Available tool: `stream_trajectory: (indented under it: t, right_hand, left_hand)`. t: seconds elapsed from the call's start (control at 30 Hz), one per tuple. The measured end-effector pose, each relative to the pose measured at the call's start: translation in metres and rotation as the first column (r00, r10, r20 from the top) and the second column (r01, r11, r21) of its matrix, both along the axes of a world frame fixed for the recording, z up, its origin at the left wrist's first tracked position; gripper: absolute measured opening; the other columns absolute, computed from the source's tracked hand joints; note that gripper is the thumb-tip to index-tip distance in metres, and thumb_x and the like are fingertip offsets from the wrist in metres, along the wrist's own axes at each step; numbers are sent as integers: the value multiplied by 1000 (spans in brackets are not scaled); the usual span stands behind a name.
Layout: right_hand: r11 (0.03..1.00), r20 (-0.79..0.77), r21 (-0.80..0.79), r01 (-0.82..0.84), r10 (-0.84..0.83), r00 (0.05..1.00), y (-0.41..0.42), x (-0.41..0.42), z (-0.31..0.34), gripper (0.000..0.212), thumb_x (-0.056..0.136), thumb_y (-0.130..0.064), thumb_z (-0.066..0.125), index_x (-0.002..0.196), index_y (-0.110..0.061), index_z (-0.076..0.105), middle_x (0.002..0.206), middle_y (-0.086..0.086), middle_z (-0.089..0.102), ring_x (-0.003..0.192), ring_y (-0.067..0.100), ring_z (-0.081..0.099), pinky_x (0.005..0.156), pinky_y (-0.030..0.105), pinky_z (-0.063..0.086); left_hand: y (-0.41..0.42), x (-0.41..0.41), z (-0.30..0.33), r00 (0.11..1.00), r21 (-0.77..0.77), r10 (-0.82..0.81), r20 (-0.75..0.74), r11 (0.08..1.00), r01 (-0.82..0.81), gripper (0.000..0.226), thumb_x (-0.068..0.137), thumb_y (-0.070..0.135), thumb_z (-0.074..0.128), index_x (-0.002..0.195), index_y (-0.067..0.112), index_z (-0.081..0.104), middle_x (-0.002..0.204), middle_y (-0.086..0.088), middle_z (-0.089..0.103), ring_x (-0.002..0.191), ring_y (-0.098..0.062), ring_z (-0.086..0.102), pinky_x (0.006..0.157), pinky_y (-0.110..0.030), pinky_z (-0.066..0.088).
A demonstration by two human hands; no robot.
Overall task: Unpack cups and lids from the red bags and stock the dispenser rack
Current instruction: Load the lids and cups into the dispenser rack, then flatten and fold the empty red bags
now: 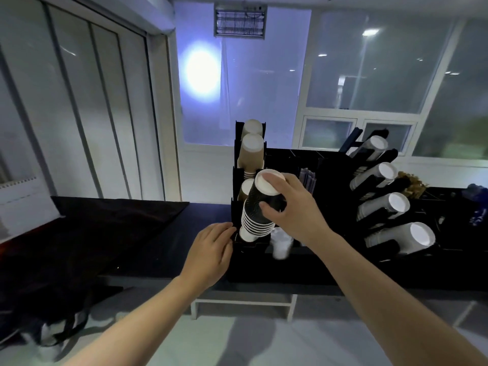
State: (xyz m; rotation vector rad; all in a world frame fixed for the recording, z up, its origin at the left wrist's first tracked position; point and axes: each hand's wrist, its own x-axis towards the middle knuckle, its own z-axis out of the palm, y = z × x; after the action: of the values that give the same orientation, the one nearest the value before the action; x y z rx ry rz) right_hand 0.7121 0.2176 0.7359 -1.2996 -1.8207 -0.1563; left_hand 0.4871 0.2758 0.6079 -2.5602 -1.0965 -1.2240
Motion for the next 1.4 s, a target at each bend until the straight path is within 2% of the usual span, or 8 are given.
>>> stream_trajectory:
  t: [0.13, 0.33, 0.47, 0.8, 0.93, 1.1, 1.23, 1.4]
  right_hand:
    - [999, -12, -13, -41, 40, 999, 16, -8, -9, 76, 83, -37, 73, 150, -40, 38, 133, -11, 48, 117, 8, 52, 96, 27, 49]
    - [990, 120, -130, 60, -45, 992, 41, -6, -51, 87, 83, -37, 75, 156, -27, 29, 141, -7, 45, 121, 14, 51, 90, 23, 44]
    - [924, 199, -350, 156, -89, 976, 48, -1, -90, 80, 87, -38, 74, 155, -26, 32, 150, -4, 44, 133, 21, 45, 106, 39, 44]
    - [839, 391, -429, 334, -160, 906, 55, -24, -88, 82, 92, -50, 62, 158, -35, 17, 148, 3, 46, 132, 33, 41, 105, 51, 37]
    - [911, 203, -345, 224, -161, 966, 28, -8, -91, 64, 96, -40, 63, 153, -30, 36, 143, 1, 49, 127, 24, 49, 105, 45, 44]
    - [954, -3, -246, 172, -178, 984, -24, 31, -106, 17, 96, -5, 60, 109, -10, 71, 103, -4, 54, 87, 14, 58, 80, 24, 47]
    - [876, -17, -369, 311, -341, 940, -75, 77, -122, 16, 96, -6, 60, 107, -10, 71, 97, -2, 59, 83, 10, 54, 77, 16, 40]
    - [675, -4, -567, 472, -575, 818, -155, 140, -145, 15, 97, -33, 58, 87, -23, 56, 72, -7, 57, 66, 13, 53, 61, 32, 44]
  left_hand:
    - [1, -2, -9, 1000, -27, -7, -4, 1000, 7, 41, 100, 27, 43, 132, 12, 64, 133, 1, 62, 122, -18, 56, 102, -38, 47]
    - [4, -2, -13, 1000, -60, -16, 21, 998, 17, 41, 101, 27, 42, 134, 13, 62, 136, 4, 59, 125, -15, 54, 105, -35, 46]
    - [4, -1, -16, 999, -75, -21, 31, 997, 23, 42, 102, 26, 42, 138, 14, 59, 138, 4, 57, 126, -13, 53, 106, -35, 46]
    - [-7, 3, -11, 1000, -31, 14, -24, 999, -15, 43, 103, 29, 38, 133, 10, 64, 140, -2, 58, 137, -23, 45, 116, -43, 36]
    - [-21, 17, -6, 998, 61, -58, 29, 997, 56, 24, 100, 24, 49, 103, 13, 70, 100, 2, 63, 96, -20, 54, 84, -40, 46]
    - [-43, 70, -8, 980, 14, -197, 11, 980, 197, 35, 101, 23, 45, 72, 11, 60, 68, 0, 53, 65, -20, 46, 63, -40, 40]
    - [-63, 131, -22, 939, -73, -343, -21, 937, 340, 42, 100, 22, 40, 64, 11, 56, 61, -3, 52, 59, -23, 48, 58, -39, 41]
    - [-106, 211, -43, 869, -205, -488, -84, 862, 465, 40, 92, 24, 40, 56, 11, 52, 56, -2, 52, 54, -24, 52, 55, -32, 44]
